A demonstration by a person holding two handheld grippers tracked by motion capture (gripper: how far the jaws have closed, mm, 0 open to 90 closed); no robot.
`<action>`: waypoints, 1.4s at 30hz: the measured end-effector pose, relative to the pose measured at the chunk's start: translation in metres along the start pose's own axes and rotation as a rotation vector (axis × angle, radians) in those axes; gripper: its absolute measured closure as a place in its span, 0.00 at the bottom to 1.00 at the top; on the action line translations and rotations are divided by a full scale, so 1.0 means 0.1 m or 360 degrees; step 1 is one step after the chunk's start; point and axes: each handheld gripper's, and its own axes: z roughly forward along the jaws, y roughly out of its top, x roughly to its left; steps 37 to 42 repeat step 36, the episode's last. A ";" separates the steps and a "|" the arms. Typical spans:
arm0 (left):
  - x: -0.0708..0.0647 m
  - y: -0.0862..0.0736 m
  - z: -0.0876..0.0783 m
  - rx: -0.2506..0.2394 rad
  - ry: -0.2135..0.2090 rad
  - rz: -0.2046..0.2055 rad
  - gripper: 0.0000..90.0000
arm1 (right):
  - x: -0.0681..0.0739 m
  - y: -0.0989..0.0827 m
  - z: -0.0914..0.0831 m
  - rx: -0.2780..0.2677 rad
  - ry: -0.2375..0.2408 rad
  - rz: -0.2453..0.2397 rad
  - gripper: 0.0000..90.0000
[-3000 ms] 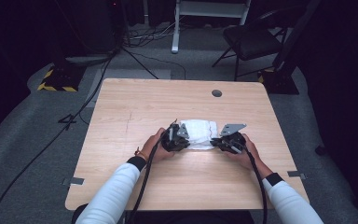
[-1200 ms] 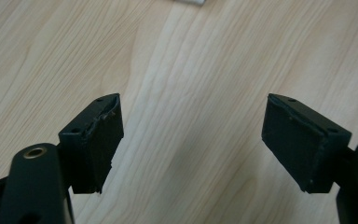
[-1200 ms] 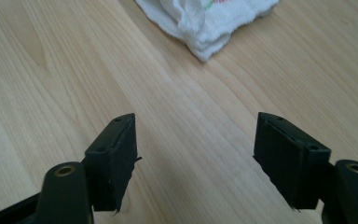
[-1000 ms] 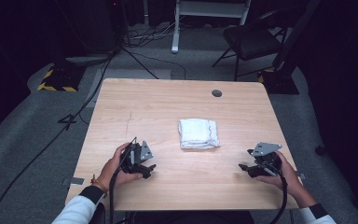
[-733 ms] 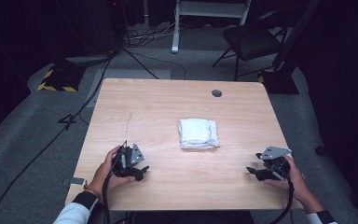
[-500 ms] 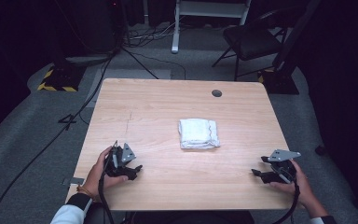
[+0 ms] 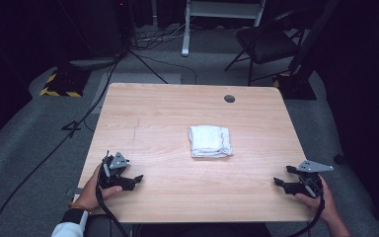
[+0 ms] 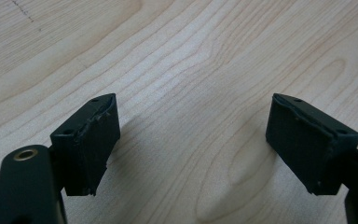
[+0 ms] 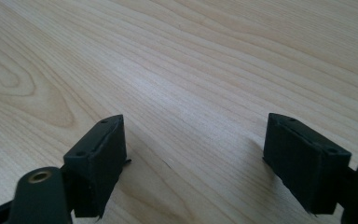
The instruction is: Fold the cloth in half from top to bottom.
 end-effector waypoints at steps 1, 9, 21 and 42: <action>0.00 0.00 0.00 0.0000 0.0001 -0.0004 0.20 | 0.00 0.00 0.00 0.0002 -0.0005 0.0002 0.22; -0.02 -0.01 -0.01 0.0000 0.0030 -0.0028 0.19 | 0.00 0.01 0.01 0.0010 -0.0030 0.0026 0.20; -0.03 0.00 0.00 0.0007 0.0057 -0.0050 0.17 | 0.00 0.00 0.00 0.0010 -0.0044 0.0036 0.20; -0.02 0.00 0.00 0.0012 0.0059 -0.0048 0.16 | -0.01 0.00 0.00 0.0008 -0.0043 0.0038 0.20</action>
